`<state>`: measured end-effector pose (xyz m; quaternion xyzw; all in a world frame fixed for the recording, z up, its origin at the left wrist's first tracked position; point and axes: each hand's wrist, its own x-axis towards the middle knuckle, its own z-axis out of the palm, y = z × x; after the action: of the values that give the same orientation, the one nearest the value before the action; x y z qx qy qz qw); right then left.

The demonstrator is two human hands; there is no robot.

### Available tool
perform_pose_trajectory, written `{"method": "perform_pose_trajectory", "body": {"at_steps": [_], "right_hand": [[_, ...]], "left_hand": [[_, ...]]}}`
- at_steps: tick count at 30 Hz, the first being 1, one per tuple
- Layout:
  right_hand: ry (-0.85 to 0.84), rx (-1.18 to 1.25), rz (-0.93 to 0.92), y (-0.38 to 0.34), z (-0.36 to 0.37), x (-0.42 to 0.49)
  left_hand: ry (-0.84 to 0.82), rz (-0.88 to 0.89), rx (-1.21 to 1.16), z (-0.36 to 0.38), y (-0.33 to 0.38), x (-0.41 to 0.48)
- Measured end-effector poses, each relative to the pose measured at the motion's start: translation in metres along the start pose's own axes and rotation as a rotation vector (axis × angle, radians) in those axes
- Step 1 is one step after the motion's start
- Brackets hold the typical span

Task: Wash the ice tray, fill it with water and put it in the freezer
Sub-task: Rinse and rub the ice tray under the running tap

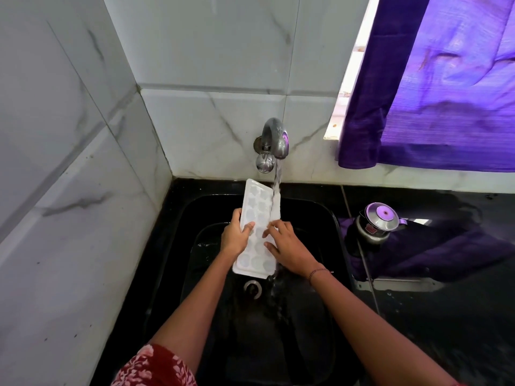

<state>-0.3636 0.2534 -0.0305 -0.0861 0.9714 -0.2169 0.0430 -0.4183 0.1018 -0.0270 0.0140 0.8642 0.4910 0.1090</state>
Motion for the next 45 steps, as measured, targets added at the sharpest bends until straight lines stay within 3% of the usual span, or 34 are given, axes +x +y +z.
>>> {"method": "perform_pose_trajectory", "body": {"at_steps": [6,11,17,23,30,45], "right_hand": [[-0.060,-0.018,0.053,-0.009,0.008,0.003],[-0.050,-0.070,0.113,-0.012,0.012,0.007],[0.024,-0.115,0.174,-0.014,0.008,0.012],[0.104,-0.175,0.206,-0.011,0.003,0.011],[0.138,-0.272,0.161,-0.005,-0.003,0.007],[0.039,-0.456,0.096,-0.003,-0.016,0.002]], "left_hand": [[0.058,0.223,0.493,-0.008,-0.014,-0.013],[0.117,0.257,0.657,-0.009,-0.018,-0.021],[0.160,0.142,0.317,-0.009,-0.024,-0.023],[0.074,-0.027,-0.069,-0.010,-0.019,-0.024],[0.011,-0.121,-0.245,-0.001,-0.024,-0.023],[-0.002,-0.190,-0.434,0.004,-0.018,-0.020]]}}
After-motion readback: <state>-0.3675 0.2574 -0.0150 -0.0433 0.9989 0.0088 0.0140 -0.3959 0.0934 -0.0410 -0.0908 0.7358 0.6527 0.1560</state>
